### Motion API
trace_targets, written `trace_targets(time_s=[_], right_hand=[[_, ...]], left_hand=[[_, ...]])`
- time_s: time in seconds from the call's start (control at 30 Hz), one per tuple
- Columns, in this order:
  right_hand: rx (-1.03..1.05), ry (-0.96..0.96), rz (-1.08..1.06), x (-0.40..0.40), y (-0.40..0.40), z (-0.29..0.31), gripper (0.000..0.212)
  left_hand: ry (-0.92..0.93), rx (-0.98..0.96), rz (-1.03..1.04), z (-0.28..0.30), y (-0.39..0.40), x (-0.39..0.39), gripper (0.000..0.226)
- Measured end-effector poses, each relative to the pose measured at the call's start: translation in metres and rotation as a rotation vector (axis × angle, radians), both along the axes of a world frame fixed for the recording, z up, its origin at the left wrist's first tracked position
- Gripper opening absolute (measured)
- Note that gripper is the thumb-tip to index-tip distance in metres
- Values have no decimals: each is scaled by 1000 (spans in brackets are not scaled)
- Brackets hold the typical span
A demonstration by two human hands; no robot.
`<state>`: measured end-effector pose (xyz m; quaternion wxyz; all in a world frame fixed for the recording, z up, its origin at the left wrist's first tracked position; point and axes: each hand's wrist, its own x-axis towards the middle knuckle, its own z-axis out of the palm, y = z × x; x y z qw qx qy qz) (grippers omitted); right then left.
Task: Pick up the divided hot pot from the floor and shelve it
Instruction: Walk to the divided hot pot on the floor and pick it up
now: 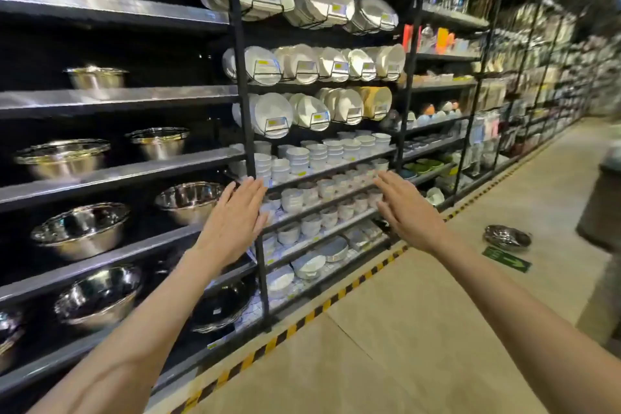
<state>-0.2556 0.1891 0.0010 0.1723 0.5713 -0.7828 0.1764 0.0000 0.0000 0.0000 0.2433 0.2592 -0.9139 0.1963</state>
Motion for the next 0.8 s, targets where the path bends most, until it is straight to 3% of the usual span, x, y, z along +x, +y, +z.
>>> trace_targets(time_s=[0.53,0.8], right_hand=[[122,-88,-659,-264,44,-78,54],[168,-155,-857,-381,-10,-97,59]], left_hand=[[-134,81,-559,-52,-90,-409,54],[-226,168,-683,-90,-162,-590,57]])
